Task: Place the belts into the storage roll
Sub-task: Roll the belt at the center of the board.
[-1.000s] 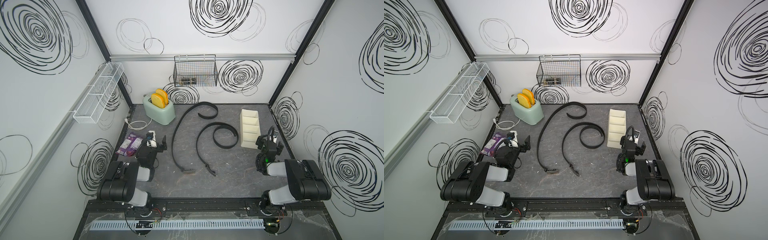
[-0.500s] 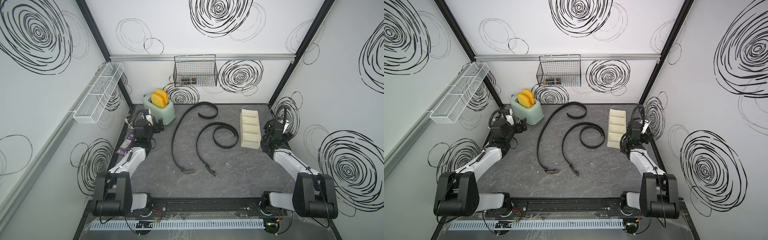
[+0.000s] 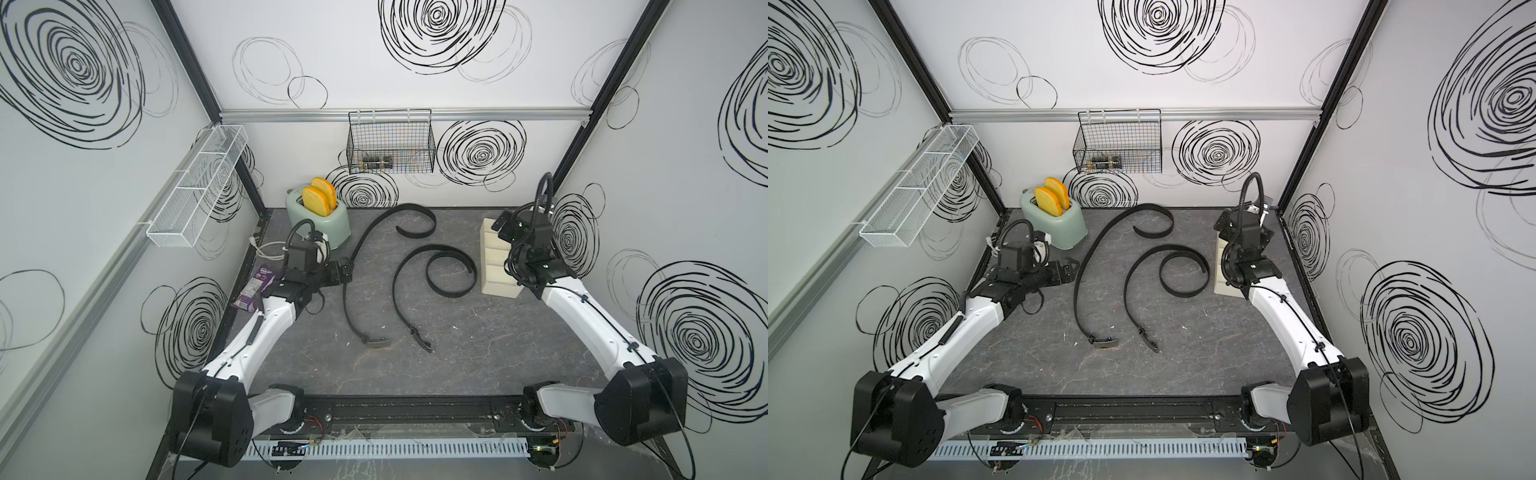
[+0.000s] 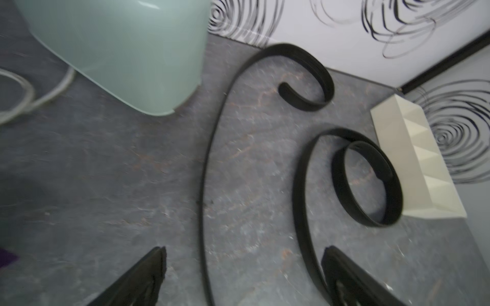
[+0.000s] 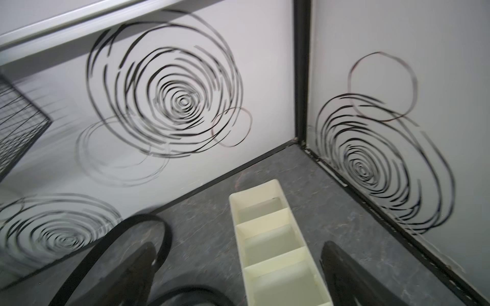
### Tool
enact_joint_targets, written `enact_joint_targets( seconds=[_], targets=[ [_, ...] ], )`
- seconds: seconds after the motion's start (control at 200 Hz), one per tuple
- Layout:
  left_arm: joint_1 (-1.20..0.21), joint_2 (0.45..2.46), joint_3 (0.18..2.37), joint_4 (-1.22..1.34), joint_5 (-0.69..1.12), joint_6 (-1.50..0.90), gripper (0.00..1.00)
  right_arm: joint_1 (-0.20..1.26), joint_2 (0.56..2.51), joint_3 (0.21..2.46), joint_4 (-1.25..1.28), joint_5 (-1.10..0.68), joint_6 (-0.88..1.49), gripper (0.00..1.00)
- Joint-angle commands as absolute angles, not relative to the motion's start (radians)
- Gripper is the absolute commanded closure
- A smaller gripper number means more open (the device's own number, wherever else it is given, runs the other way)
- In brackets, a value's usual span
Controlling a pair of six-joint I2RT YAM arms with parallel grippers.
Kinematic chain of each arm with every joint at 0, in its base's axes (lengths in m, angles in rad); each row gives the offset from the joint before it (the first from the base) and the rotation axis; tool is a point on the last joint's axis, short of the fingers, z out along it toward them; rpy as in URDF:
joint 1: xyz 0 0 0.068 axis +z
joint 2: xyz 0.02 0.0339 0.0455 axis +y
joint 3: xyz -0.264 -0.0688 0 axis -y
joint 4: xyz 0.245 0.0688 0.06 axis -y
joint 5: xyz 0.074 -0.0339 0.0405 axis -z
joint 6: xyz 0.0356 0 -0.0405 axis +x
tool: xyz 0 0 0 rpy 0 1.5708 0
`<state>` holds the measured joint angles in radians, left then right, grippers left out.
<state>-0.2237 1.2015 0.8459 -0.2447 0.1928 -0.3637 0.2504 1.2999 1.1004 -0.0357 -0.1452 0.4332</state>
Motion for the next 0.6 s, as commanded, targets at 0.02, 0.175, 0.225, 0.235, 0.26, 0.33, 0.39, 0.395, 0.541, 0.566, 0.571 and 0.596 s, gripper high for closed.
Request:
enact_joint_targets(
  seconds=[0.02,0.175,0.225,0.235,0.26,0.33,0.39,0.395,0.541,0.566,0.571,0.596],
  targets=[
    [-0.397,1.148,0.857,-0.321,0.172,-0.484,0.03,0.292,1.356,1.148,-0.319,-0.297,0.364,0.02],
    [-0.570,1.142,0.814,-0.325,0.110,-0.591,0.03,0.299,1.382,1.090,-0.418,-0.397,0.328,0.01],
    [-0.618,1.148,0.793,-0.310,0.106,-0.626,0.03,0.305,1.380,1.052,-0.406,-0.441,0.329,0.00],
    [-0.627,1.150,0.790,-0.306,0.105,-0.636,0.03,0.306,1.380,1.045,-0.403,-0.447,0.328,0.00],
    [-0.649,1.154,0.782,-0.297,0.103,-0.656,0.03,0.310,1.381,1.030,-0.398,-0.457,0.329,0.01],
    [-0.713,1.171,0.764,-0.261,0.100,-0.713,0.03,0.319,1.376,0.996,-0.392,-0.460,0.331,0.01],
    [-0.766,1.194,0.759,-0.227,0.088,-0.755,0.03,0.320,1.371,0.976,-0.393,-0.456,0.332,0.01],
    [-0.771,1.197,0.760,-0.225,0.086,-0.758,0.03,0.321,1.370,0.974,-0.393,-0.455,0.333,0.01],
    [-0.862,1.300,0.785,-0.180,0.054,-0.809,0.04,0.321,1.336,0.926,-0.380,-0.459,0.351,0.01],
    [-0.870,1.326,0.794,-0.179,0.050,-0.818,0.03,0.320,1.329,0.914,-0.371,-0.466,0.356,0.01],
    [-0.870,1.330,0.795,-0.179,0.048,-0.819,0.03,0.320,1.327,0.912,-0.370,-0.468,0.357,0.01],
    [-0.875,1.352,0.805,-0.182,0.044,-0.830,0.03,0.322,1.319,0.901,-0.365,-0.473,0.360,0.01]
  ],
)
